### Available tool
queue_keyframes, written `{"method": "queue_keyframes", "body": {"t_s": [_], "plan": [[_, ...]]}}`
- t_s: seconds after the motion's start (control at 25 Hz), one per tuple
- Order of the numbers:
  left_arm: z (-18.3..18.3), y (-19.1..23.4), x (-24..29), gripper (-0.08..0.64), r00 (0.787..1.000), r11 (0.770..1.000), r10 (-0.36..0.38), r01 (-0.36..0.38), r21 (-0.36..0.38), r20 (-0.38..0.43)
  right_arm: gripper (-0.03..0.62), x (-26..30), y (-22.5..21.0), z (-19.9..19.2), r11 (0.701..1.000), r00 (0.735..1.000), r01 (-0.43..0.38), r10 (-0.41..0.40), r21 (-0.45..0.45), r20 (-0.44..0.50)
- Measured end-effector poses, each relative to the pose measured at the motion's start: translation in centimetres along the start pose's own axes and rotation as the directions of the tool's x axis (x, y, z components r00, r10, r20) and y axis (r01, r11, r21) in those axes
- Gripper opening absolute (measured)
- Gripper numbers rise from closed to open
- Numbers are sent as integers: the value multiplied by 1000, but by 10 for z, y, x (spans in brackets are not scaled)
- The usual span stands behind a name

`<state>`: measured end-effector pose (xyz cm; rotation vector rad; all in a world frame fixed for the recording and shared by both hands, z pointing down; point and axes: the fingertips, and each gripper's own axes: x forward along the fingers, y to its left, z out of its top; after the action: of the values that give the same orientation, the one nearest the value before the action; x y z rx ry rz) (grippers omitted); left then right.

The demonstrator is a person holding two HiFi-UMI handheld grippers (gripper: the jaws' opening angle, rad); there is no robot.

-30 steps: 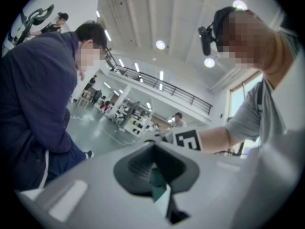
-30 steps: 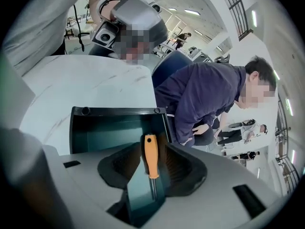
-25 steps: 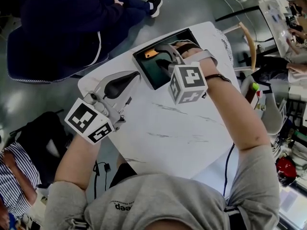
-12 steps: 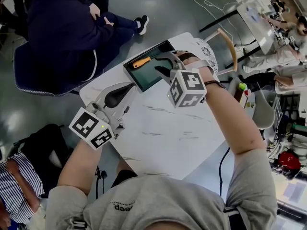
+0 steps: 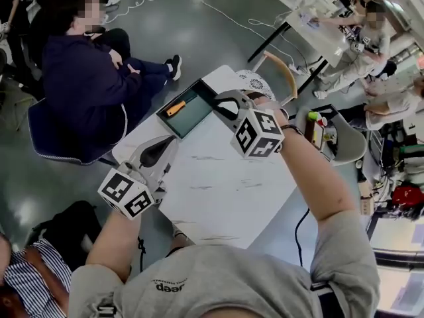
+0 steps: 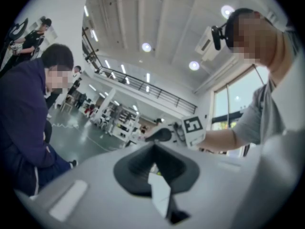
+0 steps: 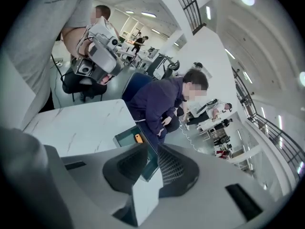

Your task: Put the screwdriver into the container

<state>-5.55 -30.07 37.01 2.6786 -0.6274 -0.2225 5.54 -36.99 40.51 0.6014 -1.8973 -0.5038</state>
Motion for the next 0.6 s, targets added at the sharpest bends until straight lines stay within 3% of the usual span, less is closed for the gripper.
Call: {"method": "queue_keyframes", "body": {"t_s": [0.28,0.6], "plan": [[16,-60,-4,3,999,999,-28,29,41,-32,37,-101,5,-11,982,989,102,-117,161,85],[6,-149,2,3,999,995,24,-19,101,-49,23,-219,44,-59,925,955,180,-246,335,167]]}}
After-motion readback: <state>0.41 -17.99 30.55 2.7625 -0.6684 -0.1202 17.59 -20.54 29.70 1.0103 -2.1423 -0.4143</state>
